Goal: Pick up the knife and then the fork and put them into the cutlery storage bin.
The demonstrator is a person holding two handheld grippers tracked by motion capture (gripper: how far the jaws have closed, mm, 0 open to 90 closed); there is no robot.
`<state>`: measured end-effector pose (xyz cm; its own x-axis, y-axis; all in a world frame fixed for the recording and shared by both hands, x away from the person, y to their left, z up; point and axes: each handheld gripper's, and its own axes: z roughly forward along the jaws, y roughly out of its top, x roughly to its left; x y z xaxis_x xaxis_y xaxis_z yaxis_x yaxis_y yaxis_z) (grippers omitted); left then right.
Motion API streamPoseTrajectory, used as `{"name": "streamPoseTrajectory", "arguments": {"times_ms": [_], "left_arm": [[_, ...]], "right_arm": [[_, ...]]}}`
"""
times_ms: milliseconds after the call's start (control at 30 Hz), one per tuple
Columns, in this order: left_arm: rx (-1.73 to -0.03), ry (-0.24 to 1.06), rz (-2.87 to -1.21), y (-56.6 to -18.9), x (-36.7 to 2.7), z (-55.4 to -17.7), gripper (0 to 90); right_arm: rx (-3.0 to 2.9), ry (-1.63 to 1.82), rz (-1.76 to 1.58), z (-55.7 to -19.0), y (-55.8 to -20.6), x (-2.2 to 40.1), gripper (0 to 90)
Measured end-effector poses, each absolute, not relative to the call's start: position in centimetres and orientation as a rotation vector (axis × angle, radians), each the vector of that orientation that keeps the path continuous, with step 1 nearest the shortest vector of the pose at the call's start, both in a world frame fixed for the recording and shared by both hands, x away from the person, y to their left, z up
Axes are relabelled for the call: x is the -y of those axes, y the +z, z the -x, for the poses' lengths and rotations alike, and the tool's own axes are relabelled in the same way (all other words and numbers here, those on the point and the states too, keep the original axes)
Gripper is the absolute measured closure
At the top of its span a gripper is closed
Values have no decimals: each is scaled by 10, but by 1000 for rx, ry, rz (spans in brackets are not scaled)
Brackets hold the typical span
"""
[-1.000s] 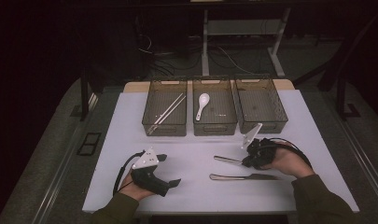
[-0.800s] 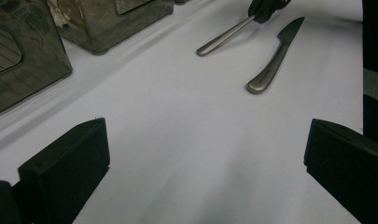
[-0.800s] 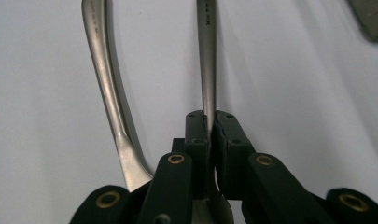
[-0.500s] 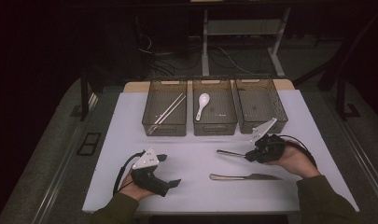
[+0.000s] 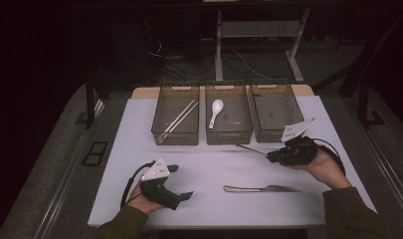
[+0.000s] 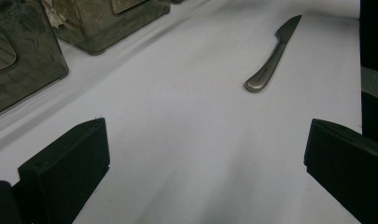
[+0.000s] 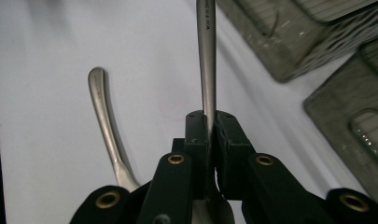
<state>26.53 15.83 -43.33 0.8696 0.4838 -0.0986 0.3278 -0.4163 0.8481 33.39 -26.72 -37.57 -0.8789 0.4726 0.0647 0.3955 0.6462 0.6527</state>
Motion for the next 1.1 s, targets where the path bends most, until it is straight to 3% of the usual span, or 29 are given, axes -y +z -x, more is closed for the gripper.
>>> {"name": "streamPoseTrajectory", "arguments": {"times_ms": [500,1100], "left_arm": [[-572,195,-2044,-436,-157,-269,0],[-557,205,-2040,-435,-156,-267,0]], "right_arm": [[-2541,1121,-892,-348,-351,296,843],[-2416,1013,-1149,-398,-334,314,842]]}}
